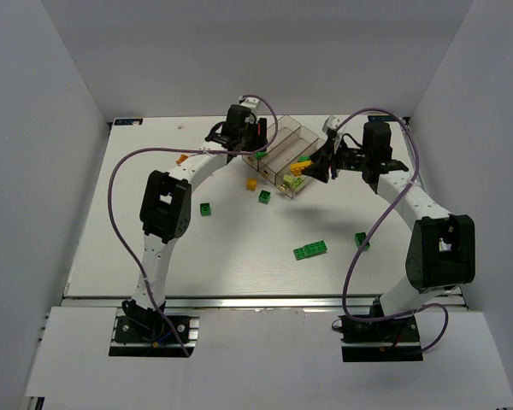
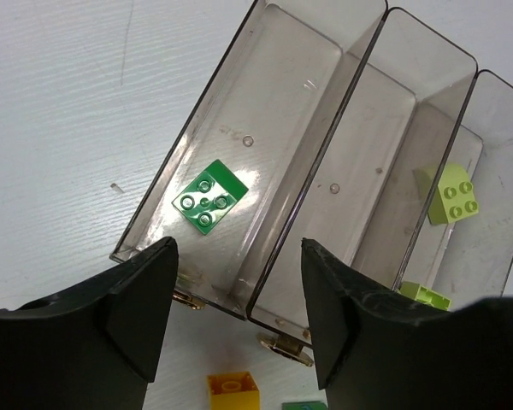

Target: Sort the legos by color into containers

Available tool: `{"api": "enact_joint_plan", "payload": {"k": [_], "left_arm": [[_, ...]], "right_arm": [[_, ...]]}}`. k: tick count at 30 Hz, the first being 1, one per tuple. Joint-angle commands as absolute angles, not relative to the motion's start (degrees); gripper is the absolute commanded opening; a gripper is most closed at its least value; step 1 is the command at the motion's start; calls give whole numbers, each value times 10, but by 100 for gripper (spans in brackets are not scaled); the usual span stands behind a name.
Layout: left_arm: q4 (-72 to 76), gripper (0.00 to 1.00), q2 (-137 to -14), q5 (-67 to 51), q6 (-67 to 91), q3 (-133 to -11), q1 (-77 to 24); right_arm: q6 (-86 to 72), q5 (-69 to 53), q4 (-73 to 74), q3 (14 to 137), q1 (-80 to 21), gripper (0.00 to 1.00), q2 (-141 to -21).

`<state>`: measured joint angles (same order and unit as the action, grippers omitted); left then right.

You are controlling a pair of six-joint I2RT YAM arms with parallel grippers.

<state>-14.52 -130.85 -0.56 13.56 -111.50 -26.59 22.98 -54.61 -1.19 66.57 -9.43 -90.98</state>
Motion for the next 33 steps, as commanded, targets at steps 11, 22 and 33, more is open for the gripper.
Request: {"api": "enact_joint_plan", "payload": {"k": [11, 22, 33], "left_arm": [[-73, 70, -1056, -313, 264, -904, -248], [327, 75, -837, -513, 479, -530, -206], [491, 81, -858, -531, 595, -477, -206]], "right_arm": [[542, -684, 37, 614, -94, 16, -819], [693, -694, 146, 611, -130, 15, -786], [559, -626, 7, 565, -163, 16, -758]]}}
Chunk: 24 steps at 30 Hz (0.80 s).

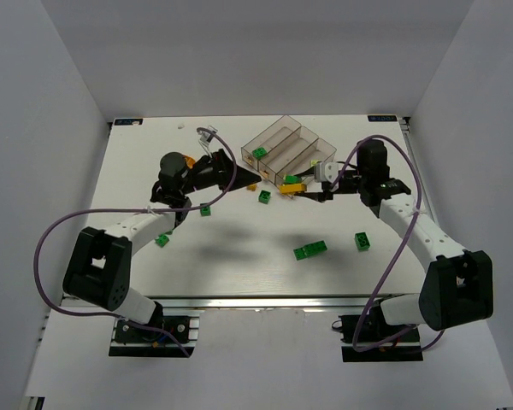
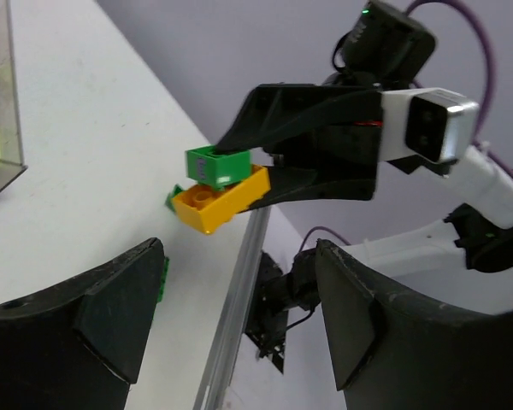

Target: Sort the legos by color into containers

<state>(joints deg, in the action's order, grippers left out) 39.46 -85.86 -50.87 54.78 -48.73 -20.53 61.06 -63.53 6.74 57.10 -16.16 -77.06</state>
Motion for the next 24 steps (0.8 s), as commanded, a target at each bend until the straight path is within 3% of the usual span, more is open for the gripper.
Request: {"api": "enact_joint_plan", "payload": {"k": [1, 7, 9, 12, 24], "left_arm": [[508, 81, -861, -535, 607, -470, -206], [680, 81, -897, -542, 723, -440, -206], [721, 89, -918, -540, 754, -438, -207], [719, 98, -941, -534, 758, -451, -207], [677, 98, -1005, -520, 736, -531, -211]], "right_arm": [[543, -624, -10, 563, -163, 16, -758], [412, -614, -114, 552, -167, 16, -753], [371, -607, -146, 552, -168, 16, -758], [325, -604, -177, 556, -168, 16, -770], [244, -599, -245, 563, -175, 16, -797]]}}
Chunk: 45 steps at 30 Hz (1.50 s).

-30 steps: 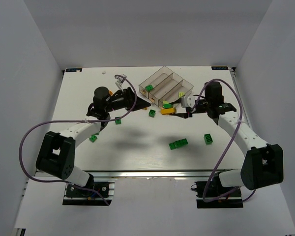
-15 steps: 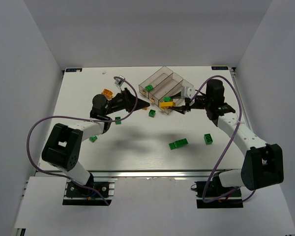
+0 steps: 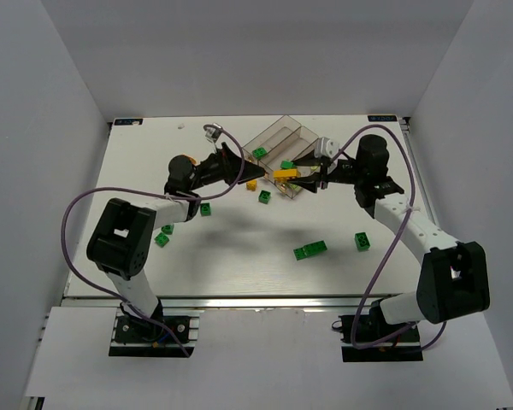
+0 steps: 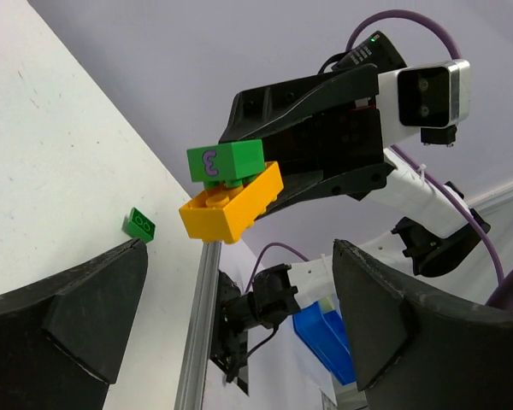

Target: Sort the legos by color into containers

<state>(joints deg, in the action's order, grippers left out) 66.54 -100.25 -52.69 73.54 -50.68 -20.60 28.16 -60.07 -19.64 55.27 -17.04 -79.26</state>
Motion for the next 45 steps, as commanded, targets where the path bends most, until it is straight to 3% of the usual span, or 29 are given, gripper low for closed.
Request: {"api": "enact_joint_plan", "payload": {"k": [1, 18, 30, 40, 45], "left_arm": [[673, 98, -1012, -520, 736, -539, -212], [621, 93, -1068, -519, 728, -594, -218], [600, 80, -1122, -523, 742, -656, -221], [644, 57, -1179, -535, 810, -700, -220], [658, 62, -1193, -539, 821, -709, -218]], "right_arm": [[242, -597, -250, 563, -176, 16, -799], [158, -584, -339, 579, -183, 16, -851], [146, -580, -369, 606, -185, 16, -900], [152, -568, -387, 635, -184, 16, -959], [155, -566, -391, 651, -181, 16, -983]]}}
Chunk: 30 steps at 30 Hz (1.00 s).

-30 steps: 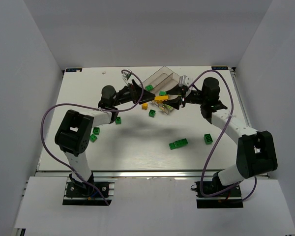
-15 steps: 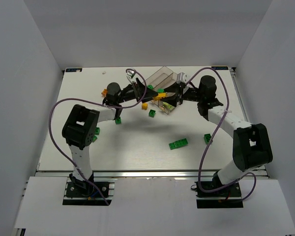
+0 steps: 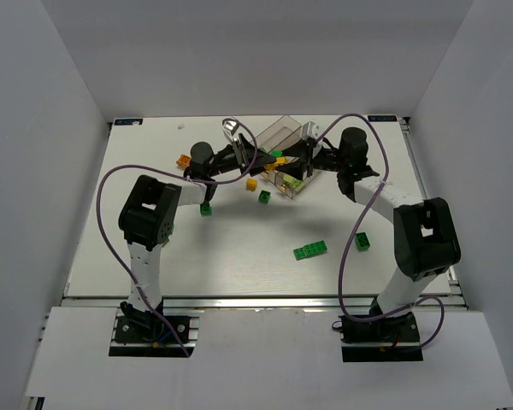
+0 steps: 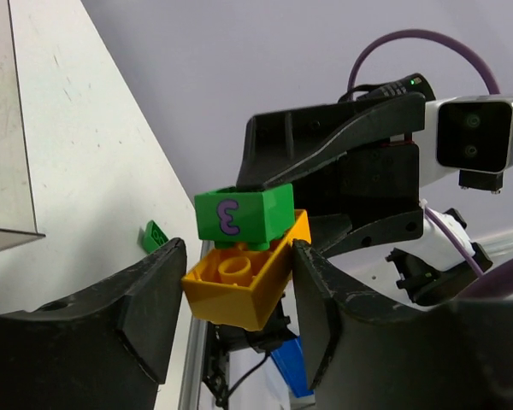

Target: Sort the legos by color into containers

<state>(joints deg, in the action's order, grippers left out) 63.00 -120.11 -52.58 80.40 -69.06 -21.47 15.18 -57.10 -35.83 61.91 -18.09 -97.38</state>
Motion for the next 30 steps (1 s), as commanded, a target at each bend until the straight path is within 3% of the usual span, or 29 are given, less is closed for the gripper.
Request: {"api": "enact_joint_plan", "payload": {"k": [1, 14, 30], "left_arm": [[662, 63, -1194, -540, 823, -709, -218], [789, 69, -1235, -534, 920, -722, -216], [831, 65, -1245, -527, 958, -734, -214]], "right_arm": [[152, -567, -395, 654, -180, 16, -985], [120, -590, -426, 653, -178, 16, -994], [93, -612, -450, 643, -178, 16, -992]]}}
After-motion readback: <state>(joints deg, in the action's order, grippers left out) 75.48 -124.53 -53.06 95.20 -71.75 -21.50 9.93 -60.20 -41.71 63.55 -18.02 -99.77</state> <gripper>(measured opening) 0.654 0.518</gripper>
